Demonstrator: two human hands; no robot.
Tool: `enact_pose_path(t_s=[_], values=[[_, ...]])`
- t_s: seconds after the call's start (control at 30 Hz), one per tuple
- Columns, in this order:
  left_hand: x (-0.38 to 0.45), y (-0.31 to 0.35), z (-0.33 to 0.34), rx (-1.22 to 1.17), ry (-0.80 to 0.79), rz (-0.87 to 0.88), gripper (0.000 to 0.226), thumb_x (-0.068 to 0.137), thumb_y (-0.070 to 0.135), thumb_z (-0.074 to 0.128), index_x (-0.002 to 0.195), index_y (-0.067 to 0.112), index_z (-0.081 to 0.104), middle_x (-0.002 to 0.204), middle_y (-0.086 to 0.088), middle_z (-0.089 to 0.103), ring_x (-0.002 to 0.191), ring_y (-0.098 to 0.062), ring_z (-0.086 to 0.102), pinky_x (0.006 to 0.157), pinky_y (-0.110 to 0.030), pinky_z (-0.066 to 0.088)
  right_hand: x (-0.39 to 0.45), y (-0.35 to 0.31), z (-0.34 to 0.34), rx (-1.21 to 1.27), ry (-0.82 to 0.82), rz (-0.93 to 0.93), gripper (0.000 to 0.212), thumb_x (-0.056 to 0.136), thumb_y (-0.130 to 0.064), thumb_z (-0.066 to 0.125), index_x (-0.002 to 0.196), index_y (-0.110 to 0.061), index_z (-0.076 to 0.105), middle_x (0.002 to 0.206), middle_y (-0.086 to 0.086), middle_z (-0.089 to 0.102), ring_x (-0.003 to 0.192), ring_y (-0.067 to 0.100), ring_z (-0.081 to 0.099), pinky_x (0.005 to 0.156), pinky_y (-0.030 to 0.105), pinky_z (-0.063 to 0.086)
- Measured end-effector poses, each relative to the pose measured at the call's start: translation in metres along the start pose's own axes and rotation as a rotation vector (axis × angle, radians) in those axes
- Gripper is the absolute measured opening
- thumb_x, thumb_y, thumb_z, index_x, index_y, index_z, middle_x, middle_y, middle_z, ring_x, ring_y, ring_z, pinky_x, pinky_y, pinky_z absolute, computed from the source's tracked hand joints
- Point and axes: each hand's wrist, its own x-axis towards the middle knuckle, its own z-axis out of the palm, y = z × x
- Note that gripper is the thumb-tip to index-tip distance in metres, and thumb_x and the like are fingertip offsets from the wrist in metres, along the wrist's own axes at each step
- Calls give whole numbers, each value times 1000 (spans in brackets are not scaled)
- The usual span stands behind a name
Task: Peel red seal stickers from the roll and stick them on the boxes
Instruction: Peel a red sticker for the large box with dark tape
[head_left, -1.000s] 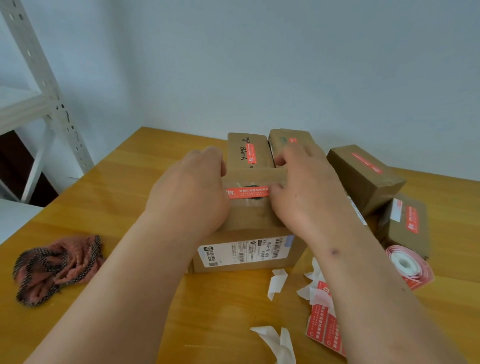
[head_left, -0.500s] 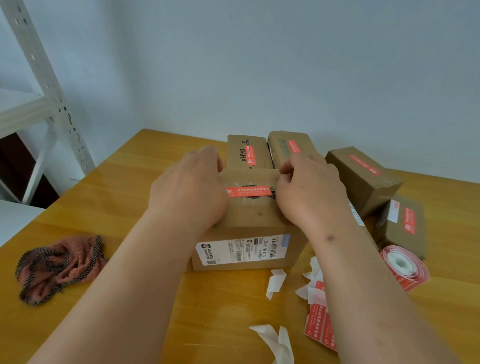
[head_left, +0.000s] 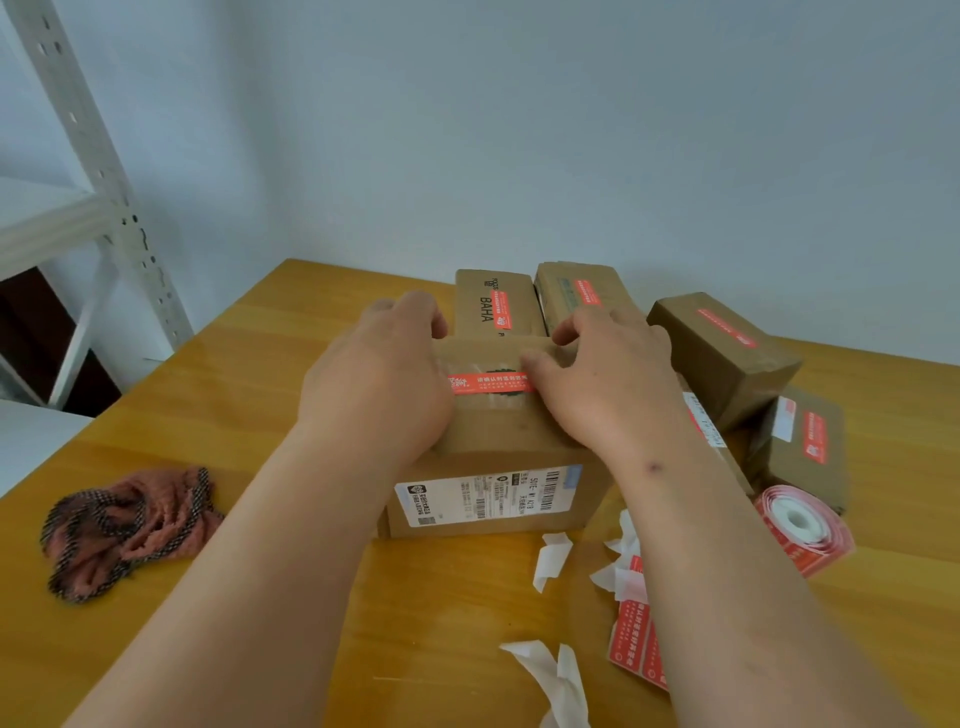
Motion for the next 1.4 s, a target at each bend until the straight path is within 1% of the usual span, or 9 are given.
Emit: enact_pose_path(t_s=[0.13, 0.27, 0.37, 0.53, 0.67, 0.8, 0.97, 1.27, 1.4], values=[[2, -6, -4, -79, 13, -33, 40, 81, 3, 51, 113, 26, 54, 112, 4, 53, 91, -20, 54, 71, -35, 47, 1, 10, -2, 108, 23, 6, 26, 93, -19, 46, 118, -24, 54, 116, 0, 43, 119, 26, 42, 84, 29, 37], [-7, -11, -5, -69, 59, 9, 23, 90, 31, 56, 113, 29, 54, 113, 5, 52, 88, -17, 54, 69, -30, 42, -7, 18, -7, 207, -184, 31, 59, 87, -60, 51, 138, -33, 39, 139, -3, 41, 124, 22, 41, 96, 37, 39], [-19, -11, -13, 95, -101, 63, 53, 77, 70, 55, 117, 36, 49, 110, 11, 50, 93, -12, 50, 75, -30, 42, -14, 21, -16, 273, -392, -23, 87, 78, -67, 59, 148, -33, 21, 143, -6, 40, 107, 8, 44, 86, 28, 42], [-22, -19, -35, 186, -252, 122, 64, 66, 62, 69, 124, 47, 45, 114, 19, 47, 104, -8, 46, 97, -38, 42, -19, 27, -28, 199, -544, -88, 109, 63, -63, 75, 149, -33, 17, 145, -11, 30, 123, 10, 37, 105, 32, 36], [-16, -34, -23, 156, 77, -22, 44, 85, 32, 63, 126, 37, 50, 129, 2, 45, 116, -23, 45, 98, -43, 39, -30, 17, -30, 218, -552, -112, 95, 67, -52, 78, 144, -38, 25, 133, -5, 34, 111, 14, 44, 91, 30, 40], [-18, -49, 5, -305, 89, -150, 35, 99, 18, 42, 131, 31, 46, 112, 0, 56, 80, -14, 55, 63, -33, 46, -38, -8, -2, 228, -432, -202, 78, 76, -54, 70, 140, -39, 28, 124, -7, 30, 101, 12, 48, 86, 26, 41], [-17, -62, 14, -574, 49, -199, 41, 93, 56, 45, 131, 40, 40, 106, 18, 55, 92, -6, 59, 74, -35, 51, -27, -19, 21, 304, -246, -197, 53, 88, -46, 61, 135, -38, 37, 123, -7, 35, 95, 10, 54, 82, 23, 46], [23, -60, 41, -795, 67, -272, 49, 101, 29, 45, 147, 39, 30, 130, 18, 51, 119, -7, 48, 100, -31, 39, -5, -15, 37, 334, -322, -230, 62, 93, -30, 58, 145, -36, 26, 159, -13, 9, 139, 14, 33, 110, 39, 37], [39, -58, 44, -777, 116, -287, 48, 105, 23, 34, 146, 46, 28, 137, 12, 48, 111, -7, 45, 87, -26, 39, -4, -2, 32, 286, -362, -229, 49, 94, -33, 56, 141, -30, 39, 147, -11, 36, 131, 9, 42, 108, 34, 38]])
